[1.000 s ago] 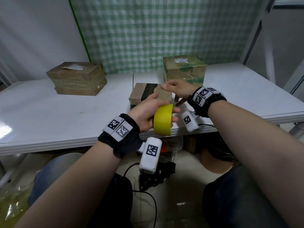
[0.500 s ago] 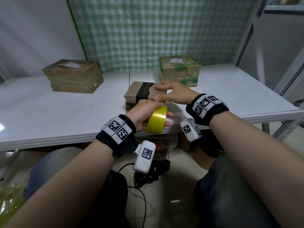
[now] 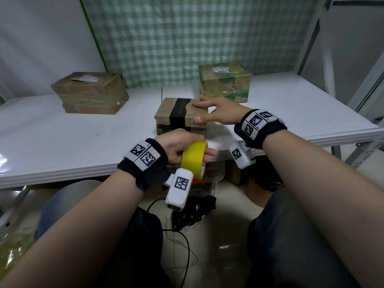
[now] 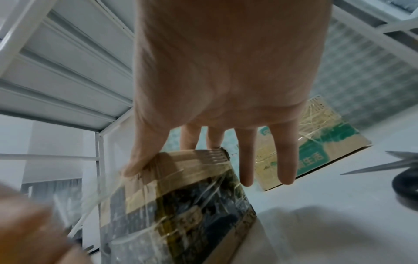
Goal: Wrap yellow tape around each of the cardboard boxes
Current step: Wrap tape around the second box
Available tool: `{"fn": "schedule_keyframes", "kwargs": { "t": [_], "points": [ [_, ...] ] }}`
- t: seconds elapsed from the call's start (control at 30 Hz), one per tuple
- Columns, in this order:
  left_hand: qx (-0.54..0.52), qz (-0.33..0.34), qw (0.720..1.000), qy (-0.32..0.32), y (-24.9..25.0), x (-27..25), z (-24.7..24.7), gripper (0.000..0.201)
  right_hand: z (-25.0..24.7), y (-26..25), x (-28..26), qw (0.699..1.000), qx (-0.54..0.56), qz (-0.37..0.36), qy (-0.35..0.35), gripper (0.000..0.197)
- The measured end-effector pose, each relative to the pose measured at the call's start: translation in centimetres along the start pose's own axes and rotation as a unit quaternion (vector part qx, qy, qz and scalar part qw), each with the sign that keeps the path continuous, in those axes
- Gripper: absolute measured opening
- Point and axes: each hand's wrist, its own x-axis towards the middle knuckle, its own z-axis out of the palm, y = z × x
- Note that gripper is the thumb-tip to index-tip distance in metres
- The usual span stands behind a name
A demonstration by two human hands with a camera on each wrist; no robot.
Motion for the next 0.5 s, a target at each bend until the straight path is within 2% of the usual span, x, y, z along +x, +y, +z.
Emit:
{"fn": "schedule_keyframes", "kwargs": {
  "t": [0.07, 0.13, 0.27, 0.33, 0.43, 0.5],
  "points": [
    [-0.004, -0.003, 1.0, 0.009, -0.2, -0.1, 0.3, 0.029, 0.0, 0.2, 0.2, 1.0, 0.004, 0.003, -0.002, 0.067],
    [-0.025, 0.023, 0.999, 0.027, -0.1, -0.1, 0.3, 0.034, 0.1, 0.5, 0.5, 1.0, 0.002, 0.011, 0.008, 0.067],
    [-0.069, 0.1, 0.991, 0.059, 0.5, 0.8, 0.0, 0.041, 0.6, 0.9, 1.3, 0.996, 0.007, 0.034, 0.077, 0.072],
    [-0.069, 0.105, 0.99, 0.06, 0.6, 1.0, 0.1, 0.039, 0.4, 0.5, 1.3, 0.994, 0.03, 0.031, 0.102, 0.072],
    [-0.048, 0.101, 0.992, 0.05, 0.7, 1.2, 0.2, 0.035, -1.1, 0.2, 0.6, 0.985, 0.089, 0.05, 0.137, 0.054],
    [-0.037, 0.107, 0.992, 0.048, 0.8, 1.4, 0.2, 0.032, -2.2, 0.4, -0.4, 0.98, 0.073, 0.084, 0.165, 0.034]
  ]
}}
